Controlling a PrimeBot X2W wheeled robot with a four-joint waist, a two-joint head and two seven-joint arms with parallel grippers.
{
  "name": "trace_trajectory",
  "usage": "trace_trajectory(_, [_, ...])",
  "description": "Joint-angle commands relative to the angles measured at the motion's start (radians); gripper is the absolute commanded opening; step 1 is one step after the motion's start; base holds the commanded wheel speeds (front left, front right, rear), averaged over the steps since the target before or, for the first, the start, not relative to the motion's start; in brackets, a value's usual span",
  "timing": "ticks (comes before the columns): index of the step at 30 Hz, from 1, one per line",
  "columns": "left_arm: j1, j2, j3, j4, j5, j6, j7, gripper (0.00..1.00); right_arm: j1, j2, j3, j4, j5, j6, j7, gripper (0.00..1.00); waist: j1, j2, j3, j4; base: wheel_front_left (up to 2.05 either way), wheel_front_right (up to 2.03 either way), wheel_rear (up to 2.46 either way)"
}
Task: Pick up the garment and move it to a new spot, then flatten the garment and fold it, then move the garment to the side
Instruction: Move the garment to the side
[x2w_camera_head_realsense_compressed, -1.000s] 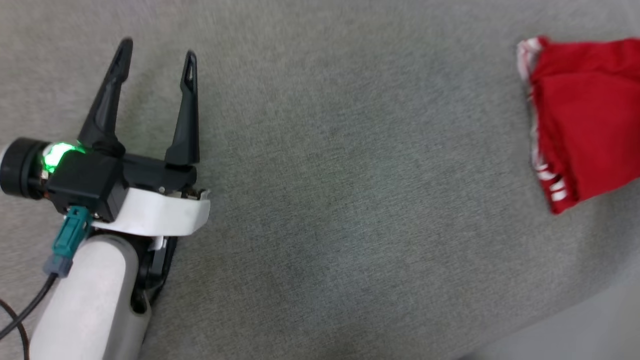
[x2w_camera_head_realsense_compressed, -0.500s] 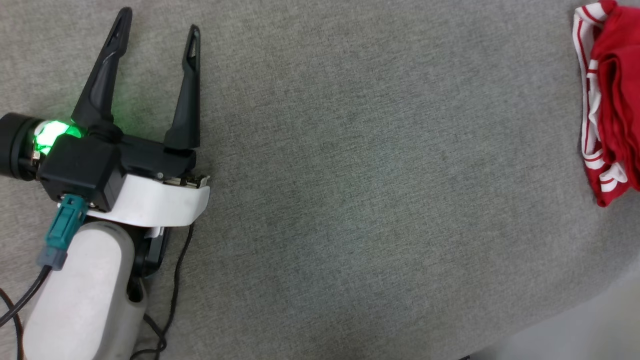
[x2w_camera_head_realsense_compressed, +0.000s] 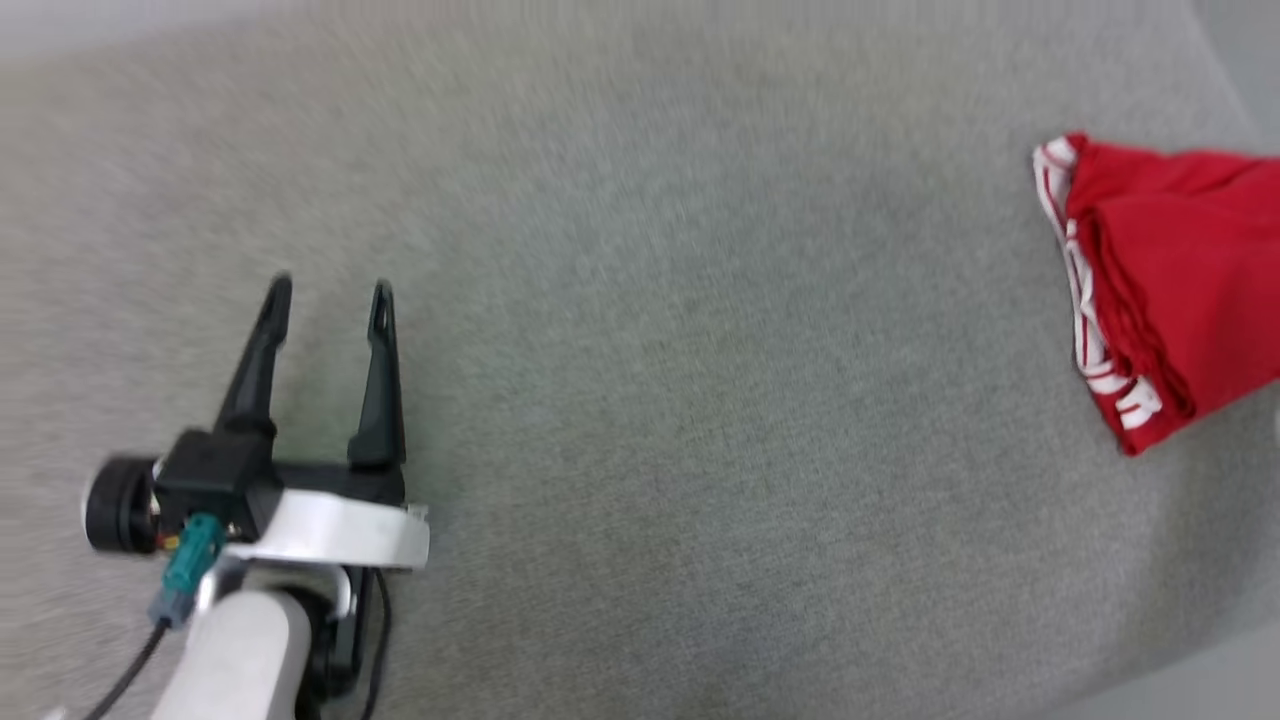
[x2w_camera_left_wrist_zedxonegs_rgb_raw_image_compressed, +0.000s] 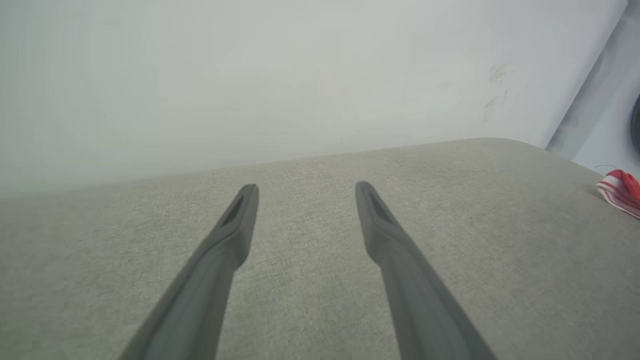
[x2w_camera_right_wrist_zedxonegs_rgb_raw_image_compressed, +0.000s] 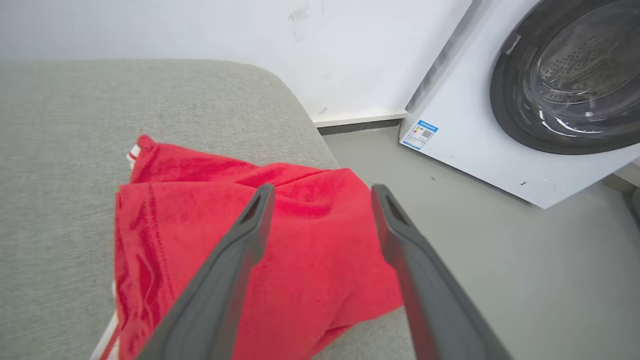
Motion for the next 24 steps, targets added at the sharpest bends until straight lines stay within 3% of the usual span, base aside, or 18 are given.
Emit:
trace_trajectory(1, [0.018, -0.006, 0.004, 0.006, -0.004, 0.006, -0.006, 1.0, 0.023, 0.012, 0.004, -0.016, 0.005, -0.001, 0.001, 1.0, 0.0, 0.0, -0.086, 0.042, 0.0, 0.0, 0.0])
trace_trajectory(14, [0.141, -0.061, 0.028, 0.079, -0.066, 0.024, -0.042, 1.0, 0.274, 0.114, 0.186, -0.272, 0.098, -0.001, -0.057, 1.0, 0.0, 0.0, -0.251, 0.203, 0.0, 0.0, 0.0])
trace_trajectory(24, [0.222, -0.041, 0.056, 0.114, -0.063, 0.032, -0.05, 1.0, 0.426, 0.183, 0.254, -0.454, 0.089, -0.001, -0.057, 1.0, 0.0, 0.0, -0.336, 0.267, 0.0, 0.0, 0.0])
